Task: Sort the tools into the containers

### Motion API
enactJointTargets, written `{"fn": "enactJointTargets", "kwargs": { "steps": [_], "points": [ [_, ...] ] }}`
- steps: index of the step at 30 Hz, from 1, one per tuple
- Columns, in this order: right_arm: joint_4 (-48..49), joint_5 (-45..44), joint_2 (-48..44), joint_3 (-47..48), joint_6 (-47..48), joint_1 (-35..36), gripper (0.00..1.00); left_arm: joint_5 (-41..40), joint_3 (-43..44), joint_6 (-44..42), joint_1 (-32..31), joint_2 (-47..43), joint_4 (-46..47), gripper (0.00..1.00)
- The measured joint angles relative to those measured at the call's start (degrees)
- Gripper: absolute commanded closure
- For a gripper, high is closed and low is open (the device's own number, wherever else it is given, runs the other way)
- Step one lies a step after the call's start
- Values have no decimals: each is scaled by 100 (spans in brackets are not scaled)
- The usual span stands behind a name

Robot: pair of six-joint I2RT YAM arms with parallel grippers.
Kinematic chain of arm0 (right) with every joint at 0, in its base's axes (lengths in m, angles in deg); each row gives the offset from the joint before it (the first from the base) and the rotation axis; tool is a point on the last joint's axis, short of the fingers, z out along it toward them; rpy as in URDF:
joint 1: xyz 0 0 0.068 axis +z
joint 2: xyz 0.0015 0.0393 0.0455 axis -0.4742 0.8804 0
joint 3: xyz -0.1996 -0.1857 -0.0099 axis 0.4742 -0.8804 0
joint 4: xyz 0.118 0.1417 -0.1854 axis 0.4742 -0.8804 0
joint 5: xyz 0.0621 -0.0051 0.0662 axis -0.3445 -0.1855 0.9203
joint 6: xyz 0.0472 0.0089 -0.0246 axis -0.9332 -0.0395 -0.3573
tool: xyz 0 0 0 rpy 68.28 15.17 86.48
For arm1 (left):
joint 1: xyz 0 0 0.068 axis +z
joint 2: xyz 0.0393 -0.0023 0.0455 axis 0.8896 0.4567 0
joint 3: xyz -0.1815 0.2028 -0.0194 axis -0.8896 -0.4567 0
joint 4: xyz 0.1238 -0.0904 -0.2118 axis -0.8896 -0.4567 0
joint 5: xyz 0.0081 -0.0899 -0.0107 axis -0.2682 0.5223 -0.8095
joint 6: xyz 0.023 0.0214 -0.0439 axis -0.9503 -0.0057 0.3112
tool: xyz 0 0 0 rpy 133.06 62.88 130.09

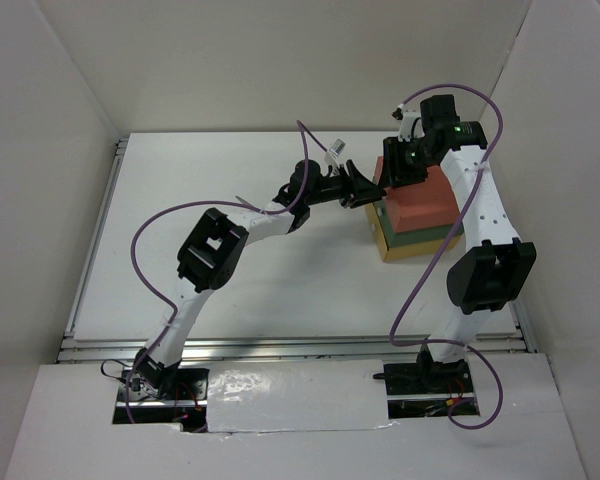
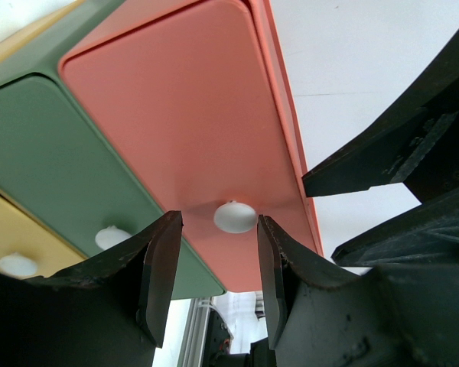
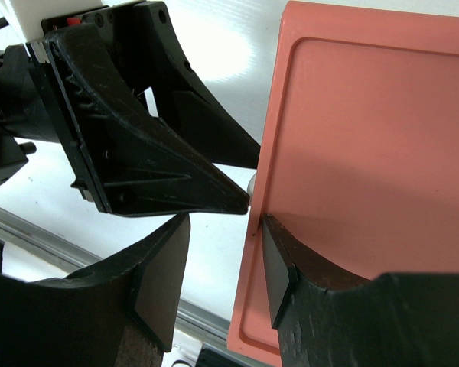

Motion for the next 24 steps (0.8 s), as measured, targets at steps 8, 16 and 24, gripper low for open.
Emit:
{"fn": "enactJointTargets", "kwargs": {
  "steps": [8,16,24],
  "points": [
    [-2,63,0,-2,0,-20,47,-59,129,11,-52,0,52,43],
    [-2,76,0,-2,-2,-26,47,-90,155,11,-63,7,72,57],
    [-2,74,0,-2,-2,-37,47,-109,149,28,-61,63,153,68]
  ]
}}
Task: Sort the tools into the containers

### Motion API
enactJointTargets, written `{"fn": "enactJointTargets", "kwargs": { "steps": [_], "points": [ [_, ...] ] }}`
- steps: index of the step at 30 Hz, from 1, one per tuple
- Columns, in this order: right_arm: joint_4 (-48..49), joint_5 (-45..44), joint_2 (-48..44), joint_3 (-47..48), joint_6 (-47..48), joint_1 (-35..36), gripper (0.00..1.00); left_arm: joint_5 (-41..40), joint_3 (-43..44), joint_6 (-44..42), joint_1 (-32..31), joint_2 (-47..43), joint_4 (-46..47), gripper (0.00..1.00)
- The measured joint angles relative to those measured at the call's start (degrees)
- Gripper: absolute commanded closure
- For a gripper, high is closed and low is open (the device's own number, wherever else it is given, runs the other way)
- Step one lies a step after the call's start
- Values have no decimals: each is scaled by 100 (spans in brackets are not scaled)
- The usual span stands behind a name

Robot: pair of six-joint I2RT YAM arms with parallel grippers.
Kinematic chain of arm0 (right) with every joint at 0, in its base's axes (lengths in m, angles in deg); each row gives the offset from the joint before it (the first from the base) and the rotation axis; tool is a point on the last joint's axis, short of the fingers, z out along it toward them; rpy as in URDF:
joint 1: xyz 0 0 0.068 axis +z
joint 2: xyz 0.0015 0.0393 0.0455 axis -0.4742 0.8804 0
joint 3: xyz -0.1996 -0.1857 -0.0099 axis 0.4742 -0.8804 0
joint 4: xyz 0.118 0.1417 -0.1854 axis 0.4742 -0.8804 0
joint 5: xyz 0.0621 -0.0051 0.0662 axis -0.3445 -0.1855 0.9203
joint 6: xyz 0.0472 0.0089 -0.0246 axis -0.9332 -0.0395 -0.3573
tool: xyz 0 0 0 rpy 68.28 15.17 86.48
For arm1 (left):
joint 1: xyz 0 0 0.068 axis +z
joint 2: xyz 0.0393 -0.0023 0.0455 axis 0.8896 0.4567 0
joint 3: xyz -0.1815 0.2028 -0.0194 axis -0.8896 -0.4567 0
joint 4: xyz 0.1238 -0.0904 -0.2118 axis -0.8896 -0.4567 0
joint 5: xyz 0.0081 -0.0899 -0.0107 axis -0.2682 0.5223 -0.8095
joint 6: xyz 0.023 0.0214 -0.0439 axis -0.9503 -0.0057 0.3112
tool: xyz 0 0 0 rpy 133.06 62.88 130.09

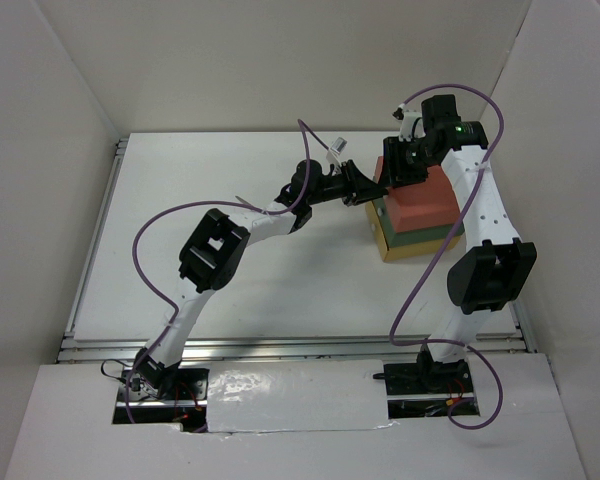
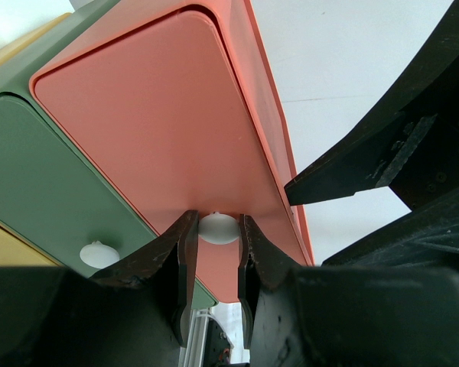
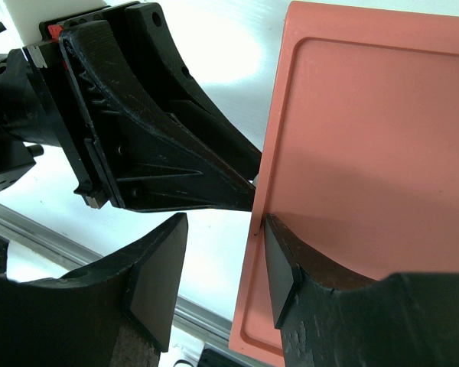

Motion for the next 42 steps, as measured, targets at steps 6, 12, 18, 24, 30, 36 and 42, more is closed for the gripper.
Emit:
{"fn": "enactJointTargets", "kwargs": {
  "steps": [6,12,18,24,30,36,42],
  "points": [
    [0,-2,0,0,2,-4,46,-24,-251,15,50,-44,297,86],
    [4,2,0,-7,2,-46,46,131,-774,-33,221,-382,391,88],
    [2,2,0,-7,0,-98,46,227,-1287,-55,356,-750,341,88],
    [7,0,0,-7,0,-111,46,321,-1886,-197,529,-1228,184,83],
    [7,2,0,-7,0,-111,46,442,-2306,-387,723,-1582,-20,82],
    [7,0,0,-7,0,-111,46,516,-2535,-531,837,-1773,-116,73],
    [7,-2,0,-7,0,-111,46,533,-2531,-667,850,-1779,-186,51]
  ]
}}
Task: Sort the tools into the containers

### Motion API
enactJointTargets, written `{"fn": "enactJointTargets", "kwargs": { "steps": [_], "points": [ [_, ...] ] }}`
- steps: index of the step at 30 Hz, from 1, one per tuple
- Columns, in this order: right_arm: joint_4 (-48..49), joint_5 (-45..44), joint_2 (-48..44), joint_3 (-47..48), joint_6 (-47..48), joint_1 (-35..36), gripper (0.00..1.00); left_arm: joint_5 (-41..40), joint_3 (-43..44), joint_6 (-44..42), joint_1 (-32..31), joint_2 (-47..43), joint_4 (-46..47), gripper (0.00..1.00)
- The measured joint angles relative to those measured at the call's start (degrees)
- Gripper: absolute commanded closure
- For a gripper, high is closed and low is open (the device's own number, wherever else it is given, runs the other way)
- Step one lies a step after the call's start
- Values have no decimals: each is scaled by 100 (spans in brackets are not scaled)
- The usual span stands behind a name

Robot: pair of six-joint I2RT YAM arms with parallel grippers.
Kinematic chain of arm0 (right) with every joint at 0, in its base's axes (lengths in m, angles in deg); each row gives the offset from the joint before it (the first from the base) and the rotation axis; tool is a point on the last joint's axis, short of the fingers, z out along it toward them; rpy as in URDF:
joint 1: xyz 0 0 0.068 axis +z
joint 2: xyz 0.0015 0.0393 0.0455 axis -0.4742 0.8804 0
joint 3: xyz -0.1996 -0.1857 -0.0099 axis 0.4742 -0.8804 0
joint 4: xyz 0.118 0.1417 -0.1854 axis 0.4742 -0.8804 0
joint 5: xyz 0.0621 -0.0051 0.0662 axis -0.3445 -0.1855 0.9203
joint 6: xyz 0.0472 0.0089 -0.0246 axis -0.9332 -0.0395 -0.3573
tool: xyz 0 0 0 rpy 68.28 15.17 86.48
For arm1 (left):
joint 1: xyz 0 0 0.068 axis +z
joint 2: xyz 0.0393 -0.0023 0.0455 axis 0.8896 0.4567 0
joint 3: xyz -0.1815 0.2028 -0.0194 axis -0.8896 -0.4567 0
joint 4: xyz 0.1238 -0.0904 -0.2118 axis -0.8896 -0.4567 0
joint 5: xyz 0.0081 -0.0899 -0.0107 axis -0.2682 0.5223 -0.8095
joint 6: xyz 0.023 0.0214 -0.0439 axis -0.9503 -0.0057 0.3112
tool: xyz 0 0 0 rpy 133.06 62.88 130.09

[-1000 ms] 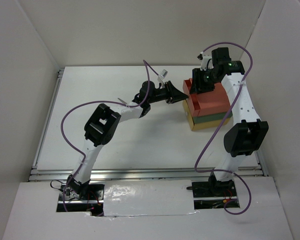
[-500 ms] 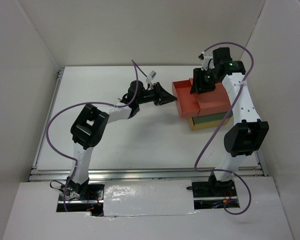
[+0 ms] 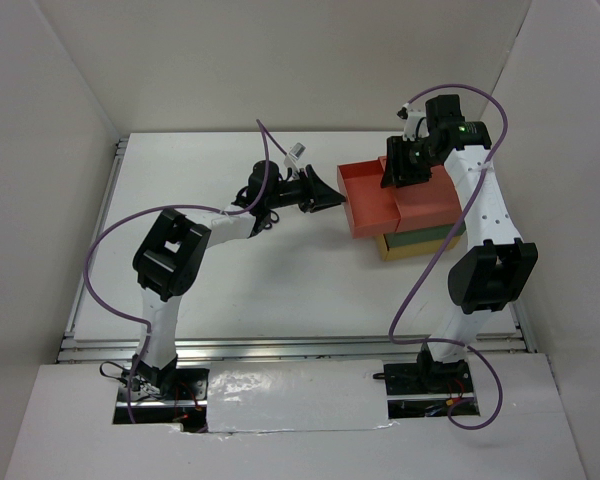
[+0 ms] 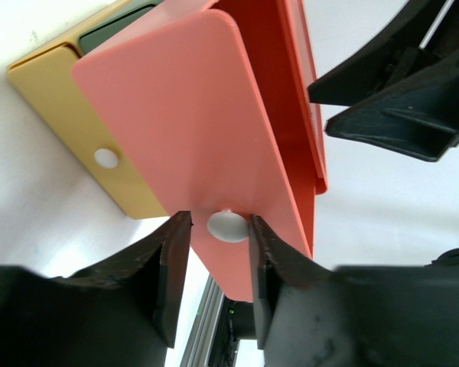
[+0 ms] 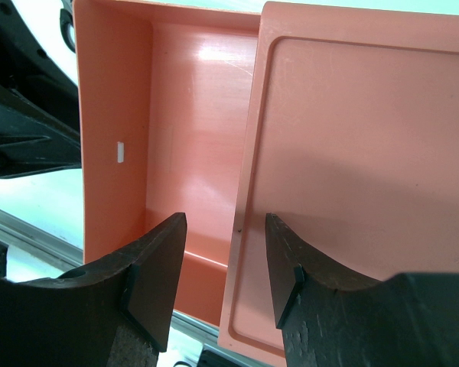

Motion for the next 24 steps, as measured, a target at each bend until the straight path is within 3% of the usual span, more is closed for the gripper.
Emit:
{"fn": "enactJointTargets", "kwargs": {
  "steps": [3,10,14,19,24],
  "points": [
    [2,-7,0,0,2,-2,46,-9,22,-105,20,0,-192,39],
    [2,-2,0,0,2,-7,45,-111,-192,-601,76,-413,-828,40],
    [2,-2,0,4,2,-7,43,-302,-442,-1408,308,-1102,-1875,43],
    [0,-4,0,33,4,-9,34,-1550,339,-3128,623,-1676,-4319,43],
    [-4,-63,0,81,7,-24,32,-3320,848,-4033,750,-1738,-6063,51]
  ]
}}
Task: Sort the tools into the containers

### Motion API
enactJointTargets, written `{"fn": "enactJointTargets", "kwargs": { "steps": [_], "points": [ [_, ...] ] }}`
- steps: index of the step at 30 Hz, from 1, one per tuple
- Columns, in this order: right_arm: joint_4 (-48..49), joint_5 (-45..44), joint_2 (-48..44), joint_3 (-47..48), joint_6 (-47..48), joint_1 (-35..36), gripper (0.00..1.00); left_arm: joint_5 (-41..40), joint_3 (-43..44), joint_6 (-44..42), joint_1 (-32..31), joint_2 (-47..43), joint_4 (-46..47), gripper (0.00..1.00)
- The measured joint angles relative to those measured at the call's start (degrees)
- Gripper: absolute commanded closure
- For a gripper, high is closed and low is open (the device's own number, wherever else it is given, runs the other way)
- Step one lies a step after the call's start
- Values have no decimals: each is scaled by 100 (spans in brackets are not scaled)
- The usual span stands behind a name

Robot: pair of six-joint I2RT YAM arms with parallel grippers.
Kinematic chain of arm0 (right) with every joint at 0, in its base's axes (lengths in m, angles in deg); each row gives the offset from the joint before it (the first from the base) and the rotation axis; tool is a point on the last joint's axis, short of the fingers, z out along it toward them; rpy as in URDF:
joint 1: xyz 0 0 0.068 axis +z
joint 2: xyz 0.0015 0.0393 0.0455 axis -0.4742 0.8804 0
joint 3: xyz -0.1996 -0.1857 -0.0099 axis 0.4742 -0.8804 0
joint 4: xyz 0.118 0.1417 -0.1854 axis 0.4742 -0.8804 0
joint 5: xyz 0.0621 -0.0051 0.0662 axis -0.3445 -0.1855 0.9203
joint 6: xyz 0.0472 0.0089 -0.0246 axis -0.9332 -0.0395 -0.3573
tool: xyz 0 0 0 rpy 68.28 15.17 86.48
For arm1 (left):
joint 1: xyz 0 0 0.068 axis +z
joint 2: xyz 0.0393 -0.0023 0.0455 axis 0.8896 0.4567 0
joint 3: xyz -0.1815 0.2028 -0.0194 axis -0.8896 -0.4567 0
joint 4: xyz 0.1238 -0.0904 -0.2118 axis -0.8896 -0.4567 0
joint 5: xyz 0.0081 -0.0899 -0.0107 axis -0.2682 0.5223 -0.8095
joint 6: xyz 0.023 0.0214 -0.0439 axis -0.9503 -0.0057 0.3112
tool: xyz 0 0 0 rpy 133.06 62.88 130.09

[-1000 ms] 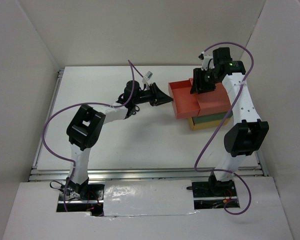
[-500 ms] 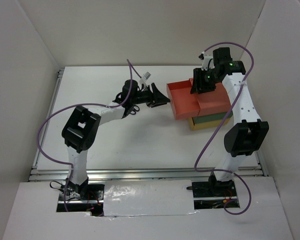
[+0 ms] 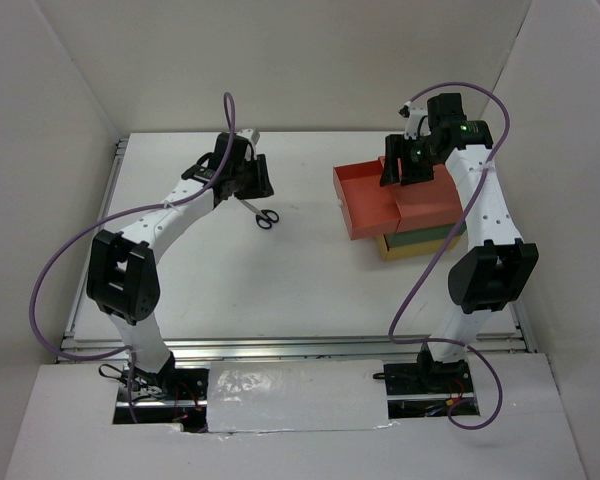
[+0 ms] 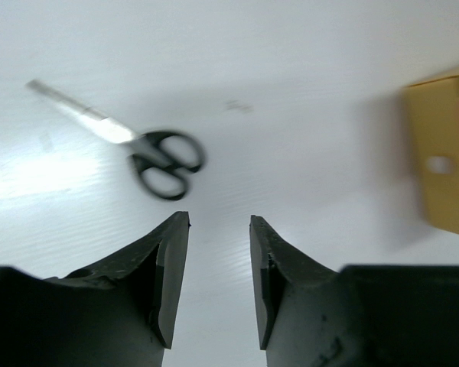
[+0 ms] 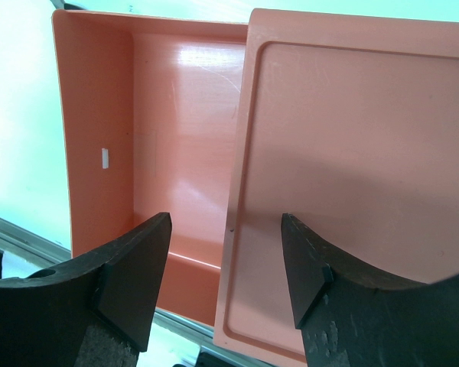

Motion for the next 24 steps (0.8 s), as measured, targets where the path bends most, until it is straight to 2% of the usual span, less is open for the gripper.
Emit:
{"fn": "enactJointTargets", "kwargs": {
  "steps": [4,11,15,24],
  "points": [
    [-2,-37,0,15,-2,-15,32,-754,505,-151,57,597,-1043,53],
    [-2,-116,0,24,-2,-17,31,-850,675,-68,188,1541,-1779,55],
    [-2,-120,0,24,-2,-17,31,-815,1014,33,114,1847,-1937,58],
    [-4,-160,0,24,13,-17,30,-664,1537,175,28,2170,-1904,54]
  ]
}}
